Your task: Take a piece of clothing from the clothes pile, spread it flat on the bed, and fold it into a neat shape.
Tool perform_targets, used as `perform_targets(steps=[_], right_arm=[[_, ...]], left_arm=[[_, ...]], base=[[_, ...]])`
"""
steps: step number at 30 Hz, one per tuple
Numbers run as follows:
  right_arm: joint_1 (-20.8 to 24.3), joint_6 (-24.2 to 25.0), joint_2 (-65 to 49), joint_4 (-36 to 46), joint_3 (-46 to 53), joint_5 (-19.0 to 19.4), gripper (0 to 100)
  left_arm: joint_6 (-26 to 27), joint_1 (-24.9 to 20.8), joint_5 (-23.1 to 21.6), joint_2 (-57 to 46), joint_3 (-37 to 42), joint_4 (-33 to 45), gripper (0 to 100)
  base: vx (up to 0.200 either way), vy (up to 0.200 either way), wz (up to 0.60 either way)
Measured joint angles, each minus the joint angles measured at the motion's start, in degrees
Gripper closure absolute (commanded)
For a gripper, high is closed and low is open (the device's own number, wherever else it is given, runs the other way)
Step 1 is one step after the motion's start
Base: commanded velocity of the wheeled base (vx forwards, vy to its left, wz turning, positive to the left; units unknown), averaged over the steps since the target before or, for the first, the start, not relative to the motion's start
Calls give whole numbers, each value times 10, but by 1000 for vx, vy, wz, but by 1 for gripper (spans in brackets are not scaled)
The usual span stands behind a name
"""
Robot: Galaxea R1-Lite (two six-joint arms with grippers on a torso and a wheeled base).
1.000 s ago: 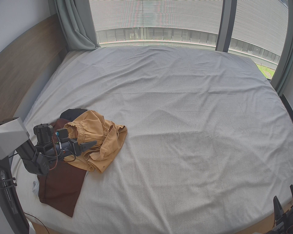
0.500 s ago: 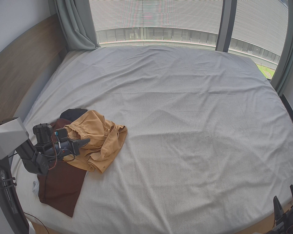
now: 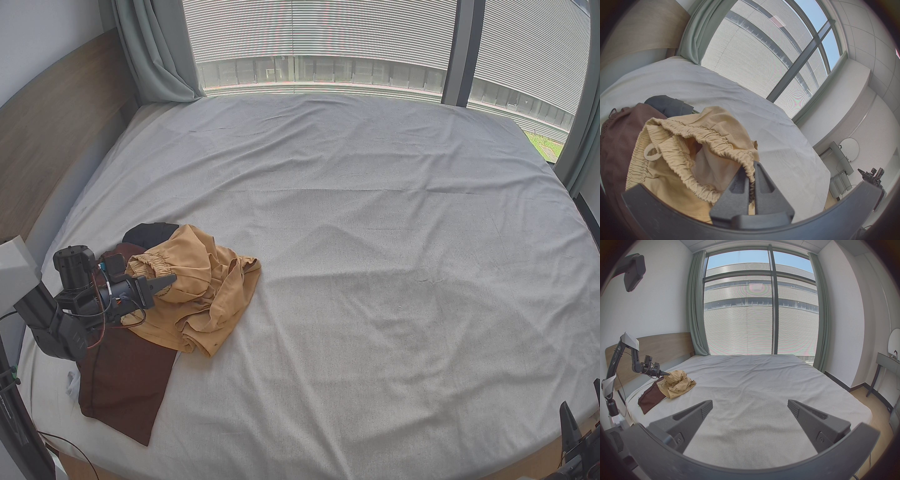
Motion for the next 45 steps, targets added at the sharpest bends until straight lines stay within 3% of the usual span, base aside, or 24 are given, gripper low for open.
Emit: perform_targets(steps=[6, 14, 30, 34, 40, 45], right_arm=[[0, 0, 0, 0, 0, 0, 0], [0, -1, 0, 0, 0, 0, 0], [0, -2, 0, 0, 0, 1, 0], [0, -2, 0, 0, 0, 1, 0], [0, -2, 0, 0, 0, 1, 0], [0, -2, 0, 0, 0, 1, 0]], left_arm=[[-17, -2, 24, -16, 13, -3, 100], [-119, -17, 46, -56, 25, -15, 100], [-128, -39, 62, -140, 68, -38, 100], [-133, -56, 85, -153, 80, -50, 100], [-157, -70, 99, -163, 86, -63, 100], [-211, -84, 123, -166, 91, -91, 100]], base=[[0, 0, 0], [0, 0, 0], [0, 0, 0], [0, 0, 0], [0, 0, 0], [0, 0, 0]])
